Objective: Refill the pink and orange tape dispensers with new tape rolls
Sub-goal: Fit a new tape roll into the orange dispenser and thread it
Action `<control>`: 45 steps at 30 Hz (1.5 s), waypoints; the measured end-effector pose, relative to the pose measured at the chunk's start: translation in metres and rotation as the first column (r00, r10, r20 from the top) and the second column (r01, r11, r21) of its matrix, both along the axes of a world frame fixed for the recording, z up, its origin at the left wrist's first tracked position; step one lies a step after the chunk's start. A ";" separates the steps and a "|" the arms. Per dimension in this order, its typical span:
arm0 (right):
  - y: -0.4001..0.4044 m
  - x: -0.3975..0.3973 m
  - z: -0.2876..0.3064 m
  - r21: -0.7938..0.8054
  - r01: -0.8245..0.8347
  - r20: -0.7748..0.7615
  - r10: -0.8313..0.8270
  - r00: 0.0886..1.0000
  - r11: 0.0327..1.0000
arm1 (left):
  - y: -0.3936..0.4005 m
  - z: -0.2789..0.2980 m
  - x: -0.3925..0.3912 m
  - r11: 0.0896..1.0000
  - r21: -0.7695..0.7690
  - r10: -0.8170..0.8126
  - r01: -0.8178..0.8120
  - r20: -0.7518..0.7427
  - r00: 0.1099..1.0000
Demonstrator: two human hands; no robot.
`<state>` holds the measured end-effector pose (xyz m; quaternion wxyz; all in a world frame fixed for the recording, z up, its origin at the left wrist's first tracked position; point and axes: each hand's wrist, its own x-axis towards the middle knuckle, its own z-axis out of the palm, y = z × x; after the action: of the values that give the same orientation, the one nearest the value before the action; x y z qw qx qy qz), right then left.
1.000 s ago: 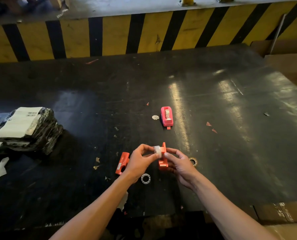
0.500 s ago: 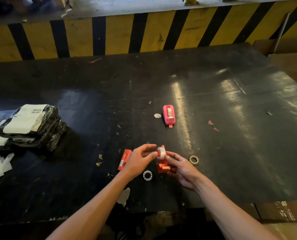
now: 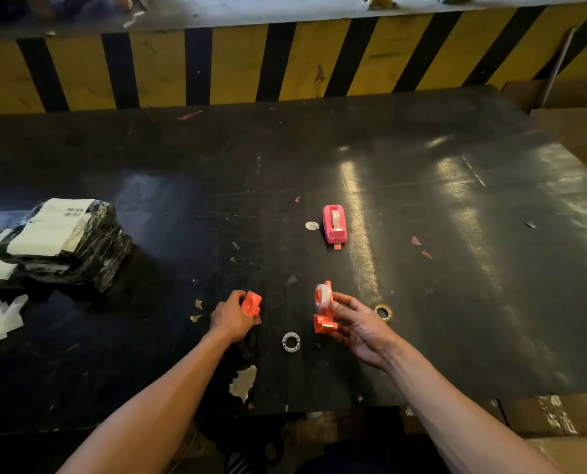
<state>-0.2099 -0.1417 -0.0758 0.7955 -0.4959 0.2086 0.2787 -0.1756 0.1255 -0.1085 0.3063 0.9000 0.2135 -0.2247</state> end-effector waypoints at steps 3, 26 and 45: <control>0.000 -0.001 0.001 0.001 -0.004 -0.003 0.004 1.000 1.000 | -0.009 0.012 -0.002 0.949 -0.290 0.107 -0.125 -0.077 0.991; 0.004 -0.002 -0.003 -0.021 -0.054 0.046 0.055 0.997 0.998 | -0.062 0.057 -0.016 0.566 -0.809 0.027 -0.159 -0.175 0.984; 0.007 0.004 -0.008 -0.039 -0.082 0.049 0.083 0.995 0.996 | -0.065 0.053 -0.014 0.565 -0.807 0.056 -0.175 -0.174 0.983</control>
<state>-0.2064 -0.1346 -0.0835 0.7792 -0.5255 0.1727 0.2948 -0.1895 0.0605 -0.0554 0.6871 0.6240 0.1631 -0.3345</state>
